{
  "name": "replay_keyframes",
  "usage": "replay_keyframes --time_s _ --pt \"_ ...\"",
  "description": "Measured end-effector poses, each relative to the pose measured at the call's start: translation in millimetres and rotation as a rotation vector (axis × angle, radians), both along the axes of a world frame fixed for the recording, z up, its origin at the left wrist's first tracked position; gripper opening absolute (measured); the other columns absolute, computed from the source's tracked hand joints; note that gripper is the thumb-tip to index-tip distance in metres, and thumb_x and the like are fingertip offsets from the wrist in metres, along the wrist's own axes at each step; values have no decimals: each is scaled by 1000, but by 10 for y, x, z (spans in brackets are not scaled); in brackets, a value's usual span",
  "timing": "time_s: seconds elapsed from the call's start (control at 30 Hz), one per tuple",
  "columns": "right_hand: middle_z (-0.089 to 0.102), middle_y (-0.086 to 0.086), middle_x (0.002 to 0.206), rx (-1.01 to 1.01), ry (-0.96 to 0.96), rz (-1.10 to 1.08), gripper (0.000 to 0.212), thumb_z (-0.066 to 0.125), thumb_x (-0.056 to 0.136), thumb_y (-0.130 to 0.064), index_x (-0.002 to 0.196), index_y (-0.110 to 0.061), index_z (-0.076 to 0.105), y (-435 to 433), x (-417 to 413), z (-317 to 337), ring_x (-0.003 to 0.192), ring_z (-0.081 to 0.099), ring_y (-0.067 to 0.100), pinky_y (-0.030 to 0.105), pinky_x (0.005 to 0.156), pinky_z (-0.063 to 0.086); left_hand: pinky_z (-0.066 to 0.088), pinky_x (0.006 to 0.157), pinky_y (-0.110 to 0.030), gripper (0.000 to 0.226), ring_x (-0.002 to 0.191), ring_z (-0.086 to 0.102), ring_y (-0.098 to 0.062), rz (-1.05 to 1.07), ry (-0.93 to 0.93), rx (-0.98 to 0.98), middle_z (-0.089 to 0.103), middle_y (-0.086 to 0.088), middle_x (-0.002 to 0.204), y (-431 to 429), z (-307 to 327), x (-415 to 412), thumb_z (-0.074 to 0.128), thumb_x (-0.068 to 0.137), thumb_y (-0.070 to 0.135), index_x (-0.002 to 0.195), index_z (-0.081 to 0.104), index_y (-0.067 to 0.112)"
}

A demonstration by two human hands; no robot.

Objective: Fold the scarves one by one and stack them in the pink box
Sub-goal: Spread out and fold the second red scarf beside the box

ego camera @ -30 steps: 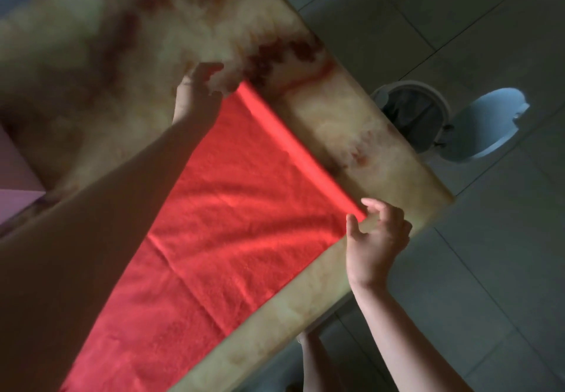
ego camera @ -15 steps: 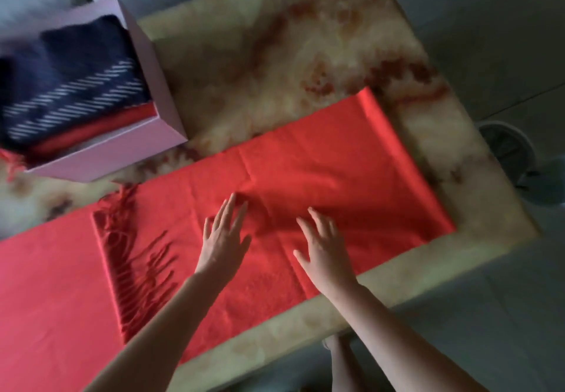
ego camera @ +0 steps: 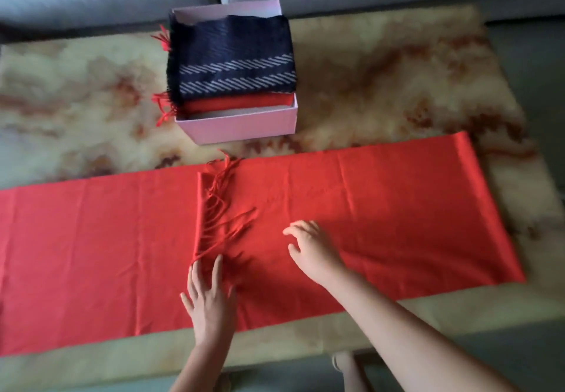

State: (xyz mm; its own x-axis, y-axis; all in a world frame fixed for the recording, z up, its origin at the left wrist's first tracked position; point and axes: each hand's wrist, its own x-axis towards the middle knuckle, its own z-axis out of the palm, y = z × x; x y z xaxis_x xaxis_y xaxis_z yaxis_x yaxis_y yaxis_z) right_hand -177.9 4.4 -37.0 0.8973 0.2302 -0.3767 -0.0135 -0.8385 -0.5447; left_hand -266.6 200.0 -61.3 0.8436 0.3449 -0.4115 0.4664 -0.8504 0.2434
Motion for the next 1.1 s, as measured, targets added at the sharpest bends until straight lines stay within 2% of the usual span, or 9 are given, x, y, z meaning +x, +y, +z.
replay_keyframes --time_s 0.17,0.33,0.43,0.5,0.57,0.7,0.87,0.97,1.1 --pt "59 9 123 48 50 78 33 53 89 -11 122 -12 58 653 577 139 118 51 26 32 101 36 38 96 -53 66 116 38 -44 216 -136 -70 30 -21 141 179 10 -103 74 70 3 131 53 17" --pt "57 8 130 82 114 42 42 54 90 -12 131 -15 51 1126 1033 281 116 54 26 35 98 43 45 84 -47 76 91 50 -32 325 -232 -235 51 -11 104 306 0 -207 66 71 -5 138 38 19" --pt "57 9 128 62 140 16 46 52 92 -15 137 -20 45 1316 1264 301 118 53 27 36 99 42 46 72 -44 60 78 54 -31 363 -212 -263 61 -4 83 359 -13 -272 62 73 -4 127 43 15" --pt "56 12 129 -1 138 29 44 53 92 -20 135 -18 48 1435 1374 256 122 49 28 38 102 40 43 70 -40 37 80 56 -32 367 -203 -262 63 -5 87 369 -8 -319 63 75 0 109 54 13" --pt "51 14 136 -51 156 52 44 55 92 -26 133 -13 49 1534 1442 209 128 43 29 37 106 35 41 67 -36 27 87 59 -31 395 -197 -296 64 -4 93 391 2 -345 60 80 2 105 57 13" --pt "37 13 142 -210 142 164 49 53 93 -36 136 -14 44 1671 1506 162 136 25 30 35 111 24 38 64 -32 23 89 61 -25 486 -48 -371 65 -1 99 480 16 -320 48 92 13 111 54 23" --pt "34 11 144 -351 137 324 51 51 94 -38 139 -16 40 1813 1571 149 143 10 28 38 115 19 43 69 -33 21 84 59 -18 480 -40 -476 63 5 92 572 31 -308 49 90 14 105 53 29" --pt "34 9 145 -410 156 426 55 51 94 -39 143 -17 36 1858 1605 180 142 14 30 37 114 16 41 68 -29 22 83 58 -13 469 -21 -529 61 7 91 616 56 -292 48 89 13 98 49 33" --pt "38 9 142 -450 187 451 54 53 94 -40 140 -14 40 1814 1697 195 140 20 29 38 112 23 38 67 -22 26 84 56 -7 449 -14 -574 60 12 95 671 65 -276 49 88 12 95 46 37"
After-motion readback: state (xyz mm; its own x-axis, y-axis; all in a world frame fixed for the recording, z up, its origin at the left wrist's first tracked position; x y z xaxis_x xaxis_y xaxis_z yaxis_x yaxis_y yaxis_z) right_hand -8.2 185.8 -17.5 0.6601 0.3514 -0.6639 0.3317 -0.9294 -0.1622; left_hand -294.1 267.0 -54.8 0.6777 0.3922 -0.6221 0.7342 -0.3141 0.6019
